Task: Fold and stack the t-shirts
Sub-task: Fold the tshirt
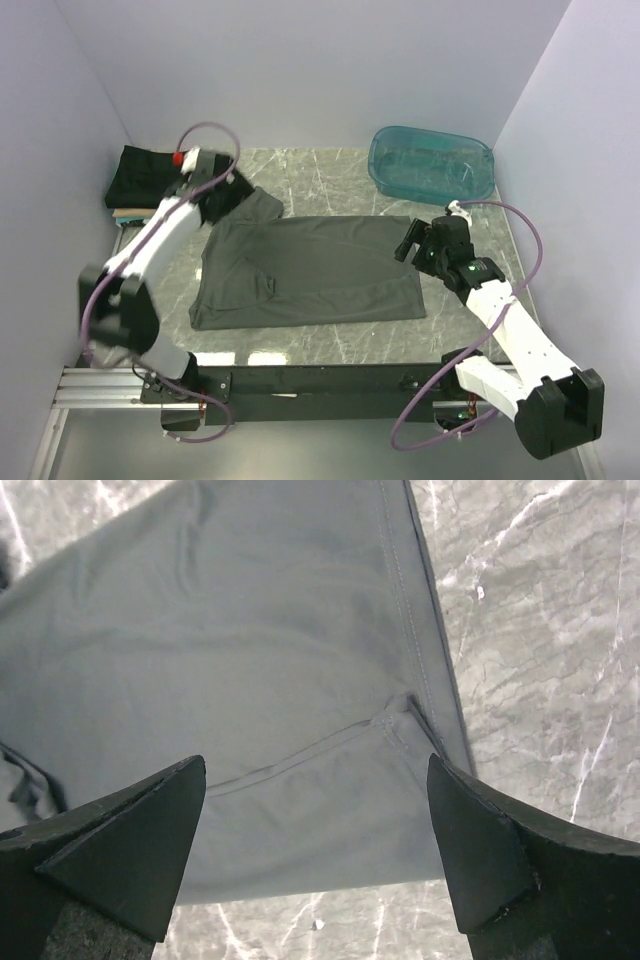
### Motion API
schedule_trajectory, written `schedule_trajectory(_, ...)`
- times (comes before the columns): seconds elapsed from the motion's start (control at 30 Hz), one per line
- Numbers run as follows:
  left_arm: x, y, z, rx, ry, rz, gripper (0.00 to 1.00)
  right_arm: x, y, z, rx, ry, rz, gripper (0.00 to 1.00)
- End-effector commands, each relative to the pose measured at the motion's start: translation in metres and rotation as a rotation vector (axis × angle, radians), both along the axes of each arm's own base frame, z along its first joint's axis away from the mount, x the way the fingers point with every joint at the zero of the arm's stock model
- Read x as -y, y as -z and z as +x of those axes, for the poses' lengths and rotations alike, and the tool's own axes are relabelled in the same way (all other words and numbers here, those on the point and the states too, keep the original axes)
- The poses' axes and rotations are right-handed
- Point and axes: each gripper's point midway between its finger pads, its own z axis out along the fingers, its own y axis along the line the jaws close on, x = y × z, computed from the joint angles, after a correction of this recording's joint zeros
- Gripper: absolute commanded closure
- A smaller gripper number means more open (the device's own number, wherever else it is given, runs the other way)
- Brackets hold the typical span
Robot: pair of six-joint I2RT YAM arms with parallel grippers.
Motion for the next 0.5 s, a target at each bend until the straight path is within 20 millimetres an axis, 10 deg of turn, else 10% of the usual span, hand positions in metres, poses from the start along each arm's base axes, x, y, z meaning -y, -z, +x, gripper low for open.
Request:
schedule_trajectory(0.0, 0.009, -0.021, 0.058, 0.082, 0.117, 0.099, 0.01, 0.005, -0.017, 0.016, 0.069, 0.007, -0.032, 0.03)
schedule_trajectory(0.23, 0.021, 0.027, 0.152, -0.03, 0.212, 0.252, 0.01, 0.014, -0.007, 0.013, 0.067, 0.017, -0.075, 0.02)
schedule_trajectory(0.47, 0.031, 0.07, 0.2, -0.046, 0.29, 0.319, 0.01, 0.011, -0.002, 0.013, 0.055, -0.01, -0.079, 0.02)
